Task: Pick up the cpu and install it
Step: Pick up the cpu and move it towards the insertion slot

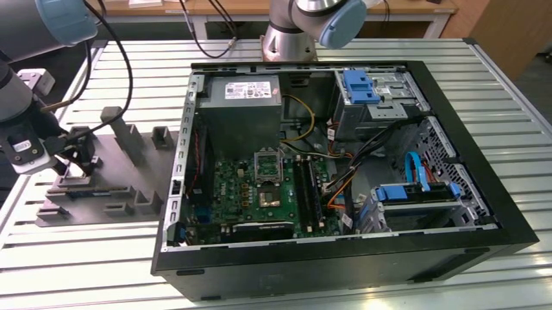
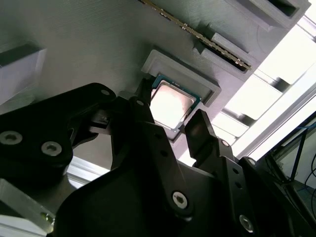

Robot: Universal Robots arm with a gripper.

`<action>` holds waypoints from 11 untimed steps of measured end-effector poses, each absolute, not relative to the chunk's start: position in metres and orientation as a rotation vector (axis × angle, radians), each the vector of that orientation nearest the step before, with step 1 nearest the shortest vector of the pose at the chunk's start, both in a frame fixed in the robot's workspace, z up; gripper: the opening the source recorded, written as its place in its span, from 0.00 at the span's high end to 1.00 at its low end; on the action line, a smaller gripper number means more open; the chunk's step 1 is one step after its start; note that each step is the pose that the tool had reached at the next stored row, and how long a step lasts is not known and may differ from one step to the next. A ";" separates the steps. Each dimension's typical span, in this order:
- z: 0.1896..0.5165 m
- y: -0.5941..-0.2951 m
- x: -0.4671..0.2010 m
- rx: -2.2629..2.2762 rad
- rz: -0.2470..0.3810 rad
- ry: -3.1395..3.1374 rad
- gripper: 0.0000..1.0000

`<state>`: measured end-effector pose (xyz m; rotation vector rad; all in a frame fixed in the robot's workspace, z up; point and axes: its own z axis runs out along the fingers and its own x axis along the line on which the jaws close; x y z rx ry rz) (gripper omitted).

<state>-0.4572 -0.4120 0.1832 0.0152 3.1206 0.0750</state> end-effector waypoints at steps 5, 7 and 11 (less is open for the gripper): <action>0.183 -0.412 -0.457 0.015 0.075 3.121 0.47; 0.183 -0.412 -0.457 0.015 0.075 3.121 0.47; 0.183 -0.412 -0.457 0.015 0.075 3.121 0.53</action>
